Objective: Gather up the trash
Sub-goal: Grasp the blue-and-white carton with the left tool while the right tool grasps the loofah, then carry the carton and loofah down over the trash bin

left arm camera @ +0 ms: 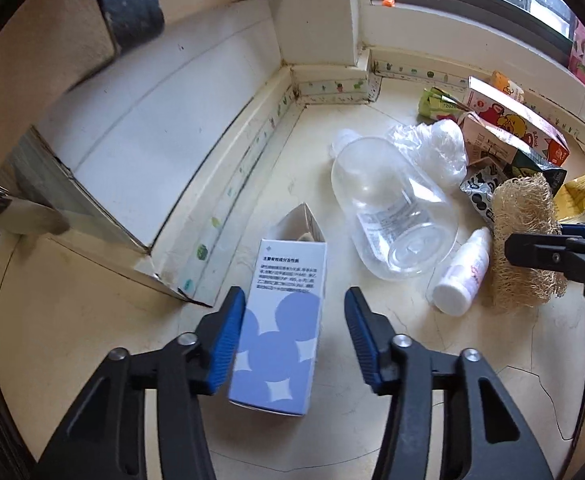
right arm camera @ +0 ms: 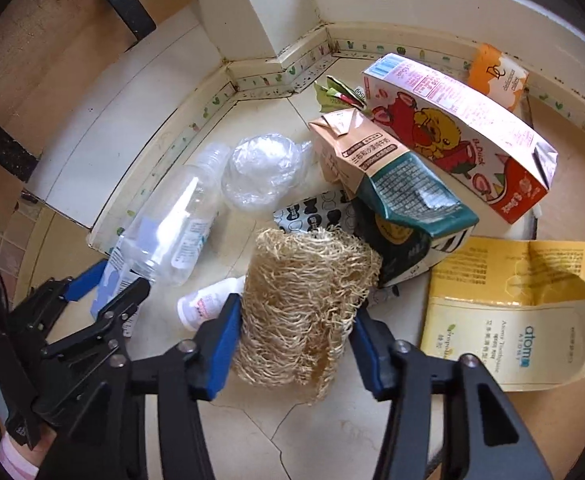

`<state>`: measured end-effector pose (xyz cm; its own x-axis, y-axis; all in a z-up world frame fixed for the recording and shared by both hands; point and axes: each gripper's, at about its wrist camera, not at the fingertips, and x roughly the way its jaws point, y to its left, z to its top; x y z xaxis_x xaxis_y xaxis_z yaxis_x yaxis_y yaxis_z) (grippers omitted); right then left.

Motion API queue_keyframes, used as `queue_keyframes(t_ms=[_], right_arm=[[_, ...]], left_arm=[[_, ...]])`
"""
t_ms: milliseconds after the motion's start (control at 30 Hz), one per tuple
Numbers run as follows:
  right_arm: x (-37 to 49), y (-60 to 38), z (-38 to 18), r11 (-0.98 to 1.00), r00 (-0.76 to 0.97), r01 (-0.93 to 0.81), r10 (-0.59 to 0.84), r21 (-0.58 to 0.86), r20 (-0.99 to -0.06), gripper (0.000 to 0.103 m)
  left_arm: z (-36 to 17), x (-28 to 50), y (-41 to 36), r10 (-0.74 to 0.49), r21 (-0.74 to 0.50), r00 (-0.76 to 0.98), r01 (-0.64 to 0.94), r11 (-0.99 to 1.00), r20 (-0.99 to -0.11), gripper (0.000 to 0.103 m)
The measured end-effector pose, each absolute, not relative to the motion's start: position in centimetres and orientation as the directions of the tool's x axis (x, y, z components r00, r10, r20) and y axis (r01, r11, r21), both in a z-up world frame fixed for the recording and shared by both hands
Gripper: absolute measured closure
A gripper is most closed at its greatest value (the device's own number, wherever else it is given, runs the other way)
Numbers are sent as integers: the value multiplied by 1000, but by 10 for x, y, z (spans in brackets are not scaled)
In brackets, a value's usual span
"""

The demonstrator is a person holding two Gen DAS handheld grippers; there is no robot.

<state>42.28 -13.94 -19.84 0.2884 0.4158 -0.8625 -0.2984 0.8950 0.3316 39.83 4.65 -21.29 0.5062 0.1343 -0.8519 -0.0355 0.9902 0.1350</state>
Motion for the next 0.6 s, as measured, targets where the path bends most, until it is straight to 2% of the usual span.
queue_keyframes(t_ms=[67, 100, 367, 600], right_arm=[[422, -139, -197, 892, 284, -300, 422, 339, -861, 59], [421, -140, -196, 892, 285, -300, 422, 338, -860, 61], [405, -148, -181, 891, 314, -308, 427, 334, -848, 65], [376, -163, -146, 882, 366, -325, 451, 342, -814, 66]], left_arm=[[-218, 403, 46, 124, 126, 496, -30, 992, -860, 69], [-219, 403, 46, 121, 120, 496, -34, 992, -860, 70], [-203, 394, 36, 108, 108, 512, -29, 994, -852, 70], [-155, 362, 20, 65, 79, 558, 1, 997, -827, 70]])
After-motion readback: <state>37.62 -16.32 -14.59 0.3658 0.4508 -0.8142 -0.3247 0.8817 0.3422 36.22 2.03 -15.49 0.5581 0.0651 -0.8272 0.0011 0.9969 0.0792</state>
